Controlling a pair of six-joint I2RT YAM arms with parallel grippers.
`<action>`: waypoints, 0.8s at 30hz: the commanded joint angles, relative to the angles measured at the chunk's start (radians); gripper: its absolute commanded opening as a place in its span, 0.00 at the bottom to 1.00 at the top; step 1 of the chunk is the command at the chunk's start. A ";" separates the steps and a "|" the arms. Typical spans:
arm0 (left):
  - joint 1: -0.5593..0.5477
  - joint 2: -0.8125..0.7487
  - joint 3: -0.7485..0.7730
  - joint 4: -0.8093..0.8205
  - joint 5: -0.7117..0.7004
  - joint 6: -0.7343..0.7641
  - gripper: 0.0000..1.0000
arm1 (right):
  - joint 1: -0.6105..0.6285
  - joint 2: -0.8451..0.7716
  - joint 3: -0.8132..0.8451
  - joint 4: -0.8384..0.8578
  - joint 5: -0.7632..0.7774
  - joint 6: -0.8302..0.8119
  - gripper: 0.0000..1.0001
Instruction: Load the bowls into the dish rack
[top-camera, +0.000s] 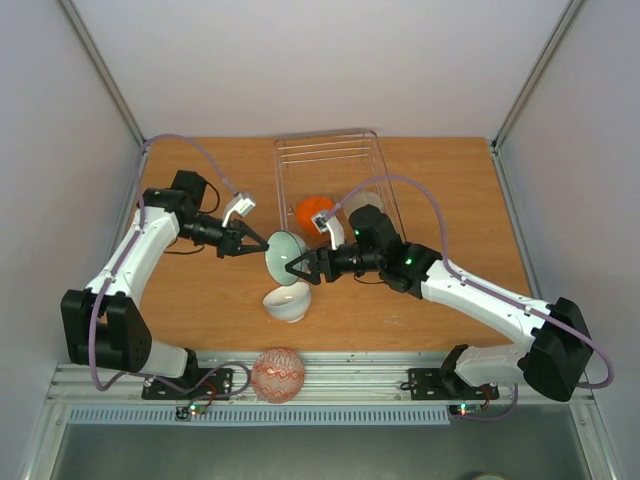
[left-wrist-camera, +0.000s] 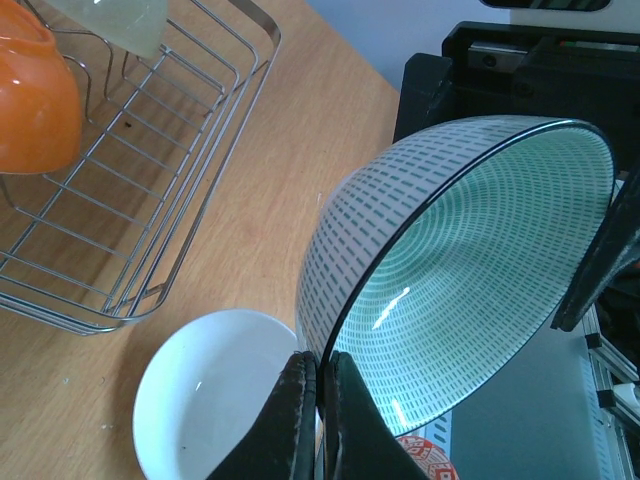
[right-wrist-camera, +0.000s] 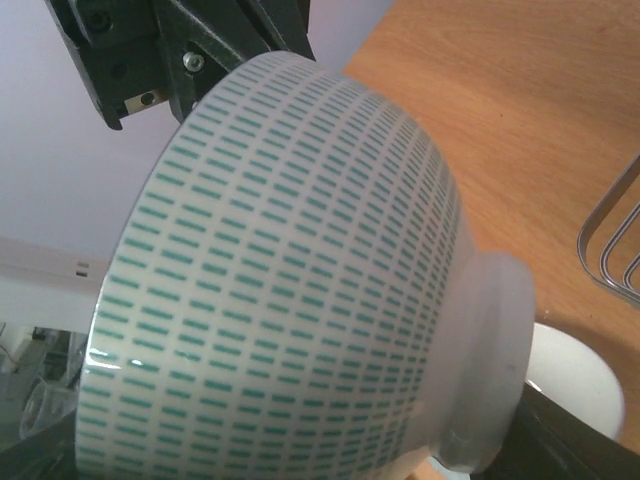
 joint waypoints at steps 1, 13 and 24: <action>-0.003 -0.022 -0.012 -0.004 0.076 0.003 0.00 | 0.004 0.017 0.029 0.035 -0.016 -0.004 0.55; -0.003 -0.092 -0.097 0.265 -0.085 -0.224 0.22 | 0.003 -0.001 0.083 -0.137 0.176 -0.098 0.01; -0.003 -0.192 -0.169 0.481 -0.358 -0.419 0.55 | -0.016 0.125 0.368 -0.434 0.655 -0.325 0.01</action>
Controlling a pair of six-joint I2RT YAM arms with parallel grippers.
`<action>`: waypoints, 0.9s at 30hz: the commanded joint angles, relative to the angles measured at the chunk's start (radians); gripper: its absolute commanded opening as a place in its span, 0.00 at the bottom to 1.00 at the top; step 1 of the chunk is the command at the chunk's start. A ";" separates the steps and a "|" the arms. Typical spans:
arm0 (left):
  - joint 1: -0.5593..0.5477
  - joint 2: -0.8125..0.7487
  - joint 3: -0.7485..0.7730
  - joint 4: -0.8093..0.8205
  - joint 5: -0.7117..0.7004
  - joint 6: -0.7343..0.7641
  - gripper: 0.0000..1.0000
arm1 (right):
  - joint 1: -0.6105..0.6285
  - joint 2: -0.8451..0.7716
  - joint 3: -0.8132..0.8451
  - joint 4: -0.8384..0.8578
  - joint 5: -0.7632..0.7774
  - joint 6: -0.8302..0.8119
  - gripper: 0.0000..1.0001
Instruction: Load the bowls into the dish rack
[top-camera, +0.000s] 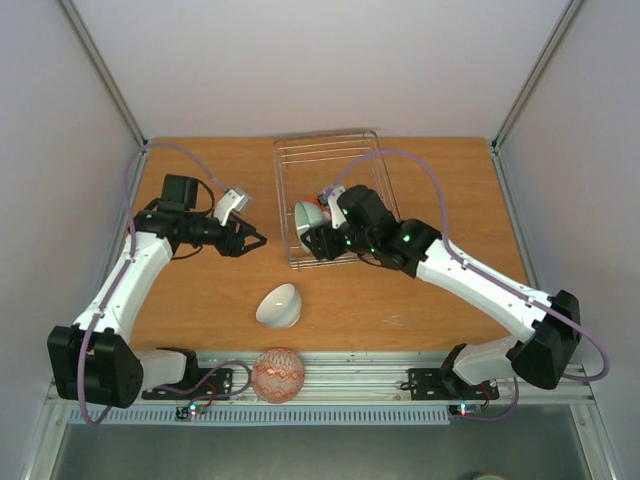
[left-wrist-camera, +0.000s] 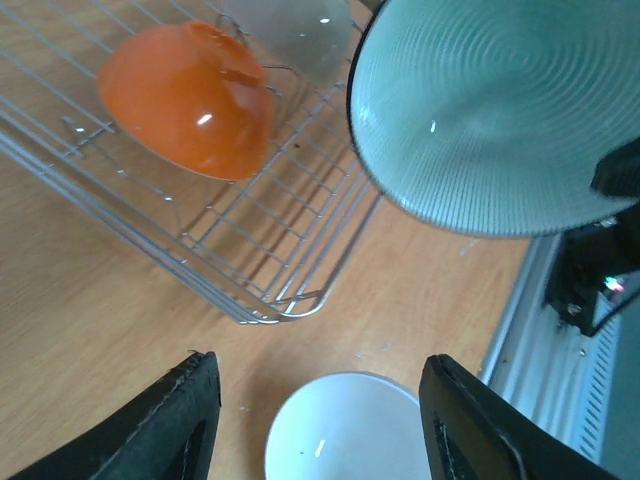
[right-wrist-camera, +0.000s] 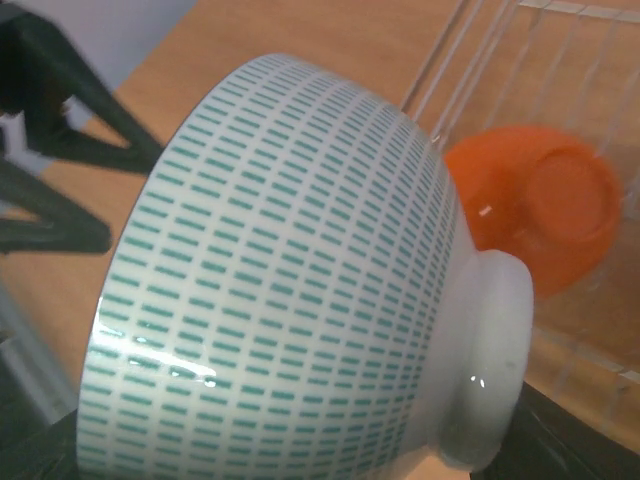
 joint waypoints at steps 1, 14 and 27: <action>0.000 -0.018 -0.027 0.112 -0.101 -0.077 0.55 | -0.028 0.081 0.144 -0.079 0.246 -0.137 0.01; 0.000 0.007 -0.066 0.111 -0.086 -0.028 0.55 | -0.171 0.513 0.564 -0.142 0.538 -0.293 0.01; 0.000 0.028 -0.075 0.108 -0.082 -0.006 0.55 | -0.268 0.907 0.892 -0.153 0.686 -0.409 0.01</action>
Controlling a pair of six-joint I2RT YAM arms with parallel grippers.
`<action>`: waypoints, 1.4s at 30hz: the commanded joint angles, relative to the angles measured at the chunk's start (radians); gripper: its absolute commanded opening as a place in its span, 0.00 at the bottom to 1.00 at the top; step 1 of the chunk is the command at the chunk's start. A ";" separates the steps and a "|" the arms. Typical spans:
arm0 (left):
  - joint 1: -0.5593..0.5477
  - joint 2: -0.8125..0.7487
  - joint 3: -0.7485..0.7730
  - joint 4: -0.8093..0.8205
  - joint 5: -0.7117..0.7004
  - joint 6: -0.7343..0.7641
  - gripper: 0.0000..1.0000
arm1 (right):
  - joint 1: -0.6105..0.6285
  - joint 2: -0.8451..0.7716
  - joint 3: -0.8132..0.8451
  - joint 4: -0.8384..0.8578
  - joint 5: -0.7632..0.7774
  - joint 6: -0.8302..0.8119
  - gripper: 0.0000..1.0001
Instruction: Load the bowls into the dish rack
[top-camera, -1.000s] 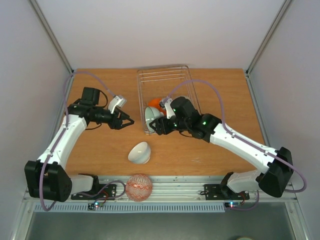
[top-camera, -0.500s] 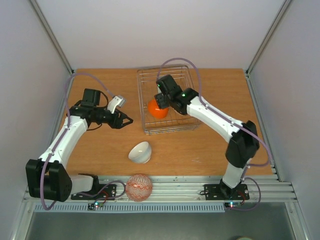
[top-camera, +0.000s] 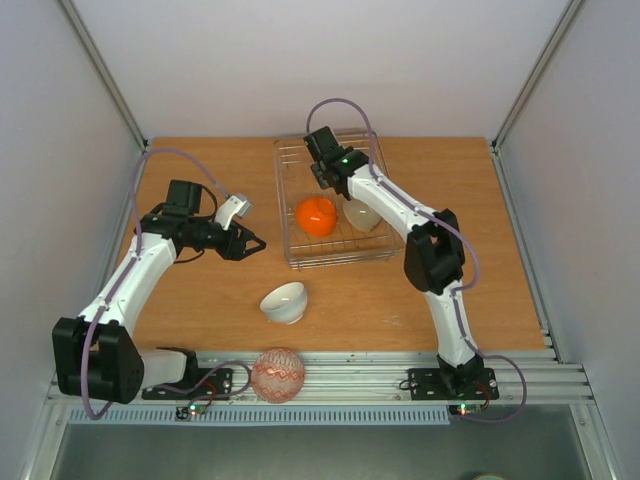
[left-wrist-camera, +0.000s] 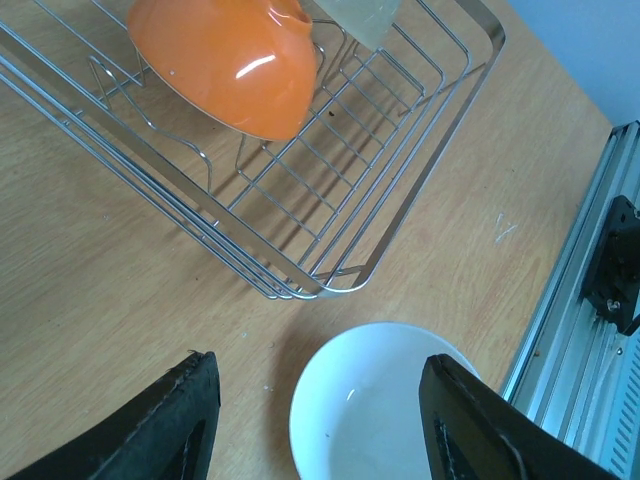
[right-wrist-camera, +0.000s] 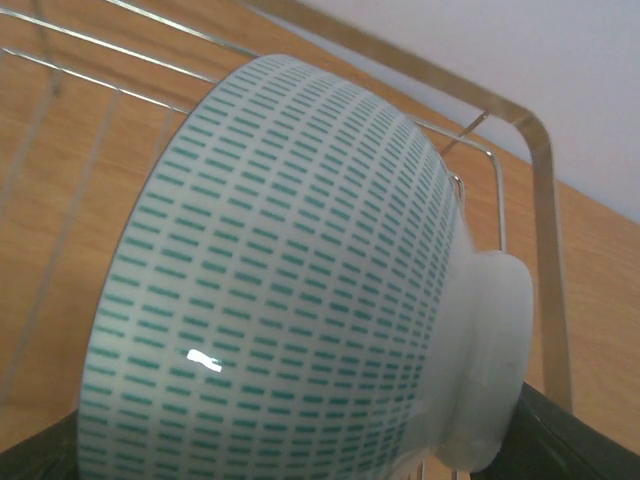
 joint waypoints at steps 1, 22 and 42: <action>0.000 0.017 -0.006 0.033 0.000 0.022 0.55 | -0.031 0.115 0.106 0.025 0.123 -0.081 0.01; 0.000 0.061 -0.001 0.027 -0.019 0.033 0.55 | -0.107 0.539 0.533 0.060 0.390 -0.377 0.01; 0.000 0.048 -0.004 0.028 -0.021 0.041 0.54 | -0.117 0.503 0.471 0.002 0.275 -0.291 0.95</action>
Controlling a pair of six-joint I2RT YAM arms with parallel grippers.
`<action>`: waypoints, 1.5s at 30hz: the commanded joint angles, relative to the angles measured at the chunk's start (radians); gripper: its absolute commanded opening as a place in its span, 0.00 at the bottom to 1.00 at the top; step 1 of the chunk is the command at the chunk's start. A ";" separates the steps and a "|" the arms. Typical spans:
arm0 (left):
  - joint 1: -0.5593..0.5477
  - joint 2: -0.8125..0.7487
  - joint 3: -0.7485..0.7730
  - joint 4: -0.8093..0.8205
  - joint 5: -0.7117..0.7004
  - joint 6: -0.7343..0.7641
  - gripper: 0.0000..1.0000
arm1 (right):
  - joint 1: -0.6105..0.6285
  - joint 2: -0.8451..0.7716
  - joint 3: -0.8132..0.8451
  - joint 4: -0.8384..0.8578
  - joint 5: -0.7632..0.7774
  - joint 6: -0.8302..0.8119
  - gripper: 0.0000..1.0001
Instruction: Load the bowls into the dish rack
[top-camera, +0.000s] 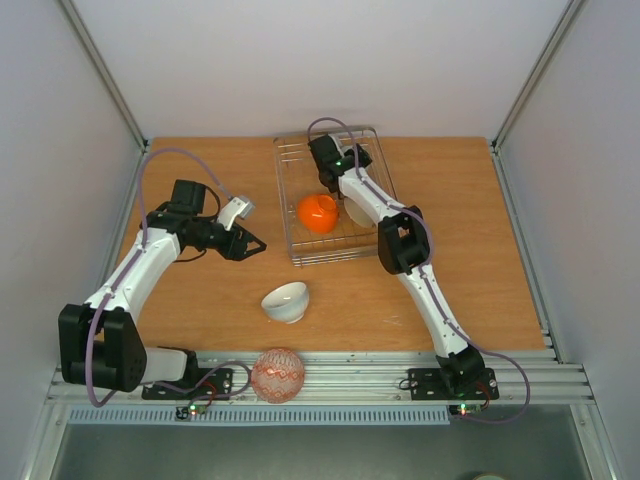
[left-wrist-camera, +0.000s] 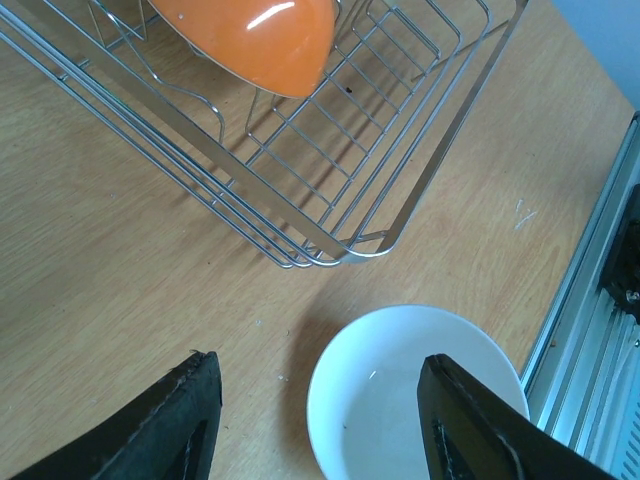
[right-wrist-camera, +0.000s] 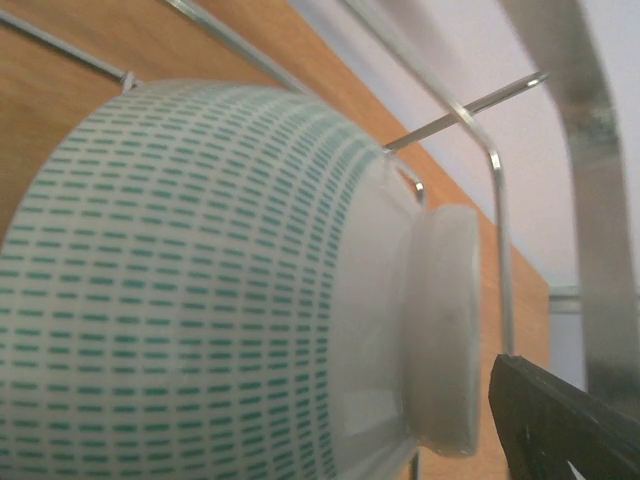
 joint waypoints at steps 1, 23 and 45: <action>0.000 -0.009 -0.003 0.025 -0.001 0.018 0.54 | -0.009 -0.058 -0.033 -0.015 -0.057 0.047 0.96; -0.001 0.002 0.005 0.007 -0.020 0.024 0.54 | -0.009 -0.386 -0.337 -0.022 -0.489 0.283 0.99; -0.231 0.208 0.111 -0.272 -0.282 0.204 0.50 | 0.037 -1.090 -0.906 -0.133 -0.883 0.529 0.84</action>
